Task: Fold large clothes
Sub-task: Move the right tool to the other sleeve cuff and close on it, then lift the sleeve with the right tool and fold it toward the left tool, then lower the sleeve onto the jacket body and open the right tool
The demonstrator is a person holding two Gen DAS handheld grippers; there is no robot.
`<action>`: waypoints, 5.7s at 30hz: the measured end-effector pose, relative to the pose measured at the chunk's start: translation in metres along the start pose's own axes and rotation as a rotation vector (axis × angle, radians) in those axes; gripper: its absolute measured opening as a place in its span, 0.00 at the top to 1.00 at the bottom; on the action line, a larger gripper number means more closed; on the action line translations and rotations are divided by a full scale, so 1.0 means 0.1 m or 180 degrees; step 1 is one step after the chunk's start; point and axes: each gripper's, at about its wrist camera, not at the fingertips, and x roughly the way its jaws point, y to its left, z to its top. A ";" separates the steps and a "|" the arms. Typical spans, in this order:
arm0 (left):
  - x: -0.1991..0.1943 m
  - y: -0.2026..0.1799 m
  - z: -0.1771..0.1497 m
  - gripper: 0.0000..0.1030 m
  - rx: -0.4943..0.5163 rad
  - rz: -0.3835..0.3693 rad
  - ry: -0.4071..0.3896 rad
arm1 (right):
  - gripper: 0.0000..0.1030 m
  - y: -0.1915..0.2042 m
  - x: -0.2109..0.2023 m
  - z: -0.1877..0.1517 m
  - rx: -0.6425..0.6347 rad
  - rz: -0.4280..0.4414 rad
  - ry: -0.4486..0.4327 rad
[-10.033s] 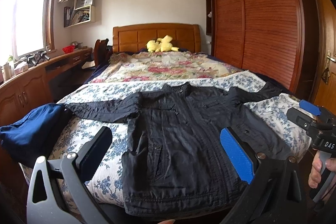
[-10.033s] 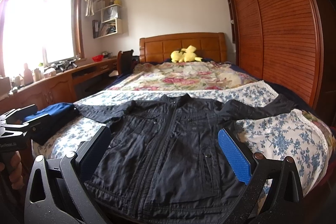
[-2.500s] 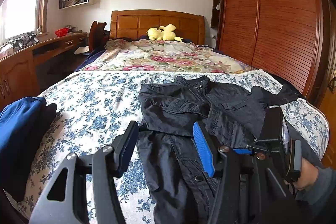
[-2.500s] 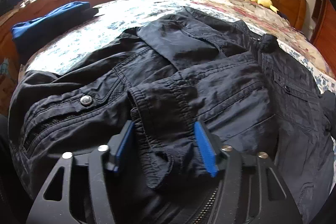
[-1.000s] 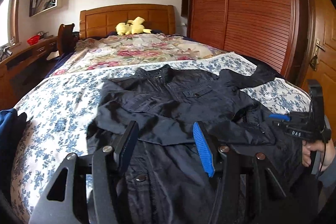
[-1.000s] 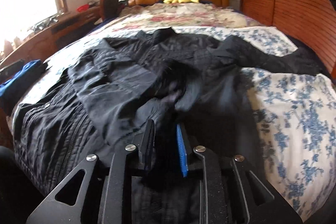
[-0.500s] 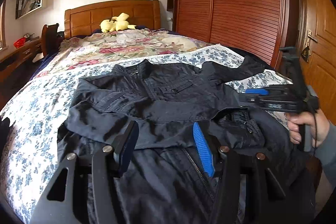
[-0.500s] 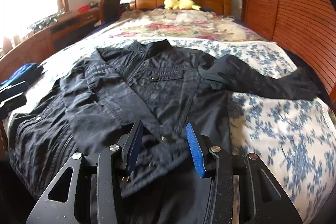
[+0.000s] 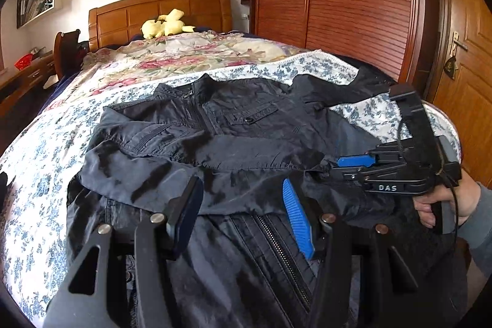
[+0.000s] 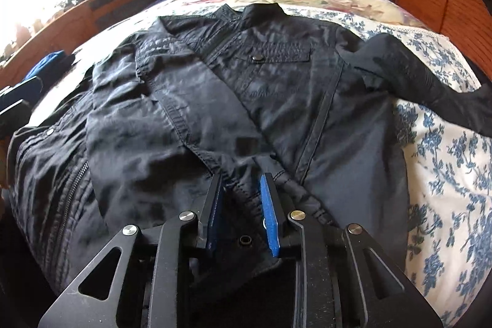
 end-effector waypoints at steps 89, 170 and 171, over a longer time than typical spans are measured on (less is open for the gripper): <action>0.67 0.08 -0.03 0.48 0.0047 -0.0315 0.0048 | 0.94 -3.14 -1.27 1.06 0.1166 -0.2146 -0.0756; -0.33 0.93 -0.12 0.39 -0.0279 0.0088 -0.0466 | 0.60 1.22 -0.73 0.55 -0.0412 -0.0047 -0.0390; -0.33 0.92 -0.12 0.39 -0.0279 0.0085 -0.0466 | 0.60 1.20 -0.75 0.58 -0.0404 -0.0082 -0.0417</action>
